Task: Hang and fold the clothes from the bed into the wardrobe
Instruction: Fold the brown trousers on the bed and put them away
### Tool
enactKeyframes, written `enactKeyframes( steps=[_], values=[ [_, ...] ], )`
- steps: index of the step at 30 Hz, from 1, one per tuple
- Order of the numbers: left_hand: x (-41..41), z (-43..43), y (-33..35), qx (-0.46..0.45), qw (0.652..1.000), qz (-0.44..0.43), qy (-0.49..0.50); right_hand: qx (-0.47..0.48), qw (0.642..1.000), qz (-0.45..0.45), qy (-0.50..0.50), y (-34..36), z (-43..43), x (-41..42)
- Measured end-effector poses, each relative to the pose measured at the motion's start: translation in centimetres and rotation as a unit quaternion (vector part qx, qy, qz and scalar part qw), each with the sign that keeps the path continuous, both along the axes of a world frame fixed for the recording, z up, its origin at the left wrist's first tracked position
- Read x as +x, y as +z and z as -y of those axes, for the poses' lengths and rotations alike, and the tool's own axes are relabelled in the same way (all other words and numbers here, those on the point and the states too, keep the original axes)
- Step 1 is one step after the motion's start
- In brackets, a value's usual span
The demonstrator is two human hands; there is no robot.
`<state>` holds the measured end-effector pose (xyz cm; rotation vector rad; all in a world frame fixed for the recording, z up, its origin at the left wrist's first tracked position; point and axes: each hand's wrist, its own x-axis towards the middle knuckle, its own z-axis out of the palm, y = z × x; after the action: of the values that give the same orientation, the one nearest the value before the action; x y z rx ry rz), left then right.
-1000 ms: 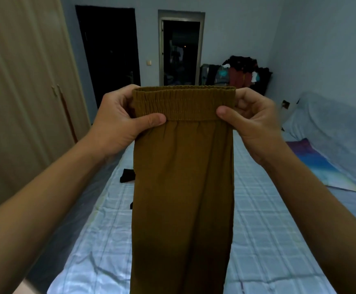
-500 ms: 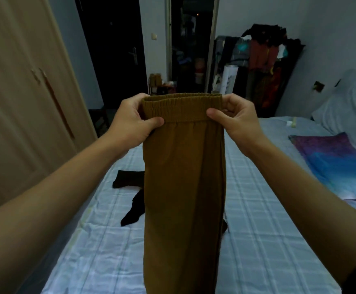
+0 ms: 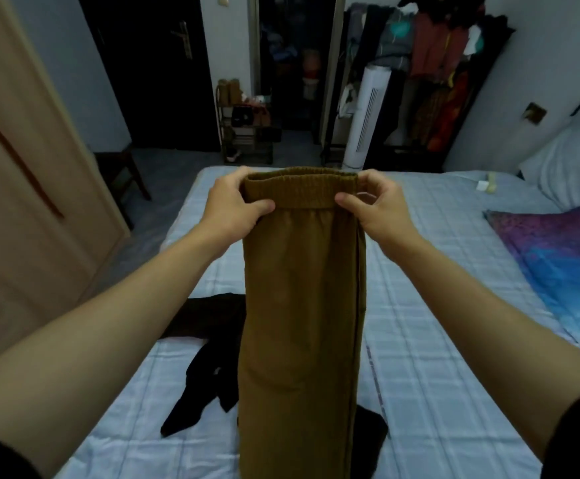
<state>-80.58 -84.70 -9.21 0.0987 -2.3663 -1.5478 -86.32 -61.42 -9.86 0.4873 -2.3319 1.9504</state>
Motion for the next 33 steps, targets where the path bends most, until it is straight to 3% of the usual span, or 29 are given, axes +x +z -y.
enactKeyframes(
  steps=[10,16,23,33],
  values=[
    [-12.5,2.6,-17.9,-0.039,0.99,0.131,0.032,0.097,0.987,0.126,0.007,-17.8,2.1,-12.0],
    [-12.5,2.0,-20.5,-0.086,0.989,0.12,0.002,0.119,0.984,0.127,0.017,-20.3,0.9,-11.2],
    [-5.8,0.2,-16.4,-0.149,0.987,0.046,-0.046,0.114,0.991,0.068,0.024,-16.4,-1.7,-4.4],
    [13.5,-3.4,-13.6,-0.231,0.966,-0.04,-0.106,0.127,0.988,-0.018,0.081,-14.8,-6.1,13.5]
  ],
)
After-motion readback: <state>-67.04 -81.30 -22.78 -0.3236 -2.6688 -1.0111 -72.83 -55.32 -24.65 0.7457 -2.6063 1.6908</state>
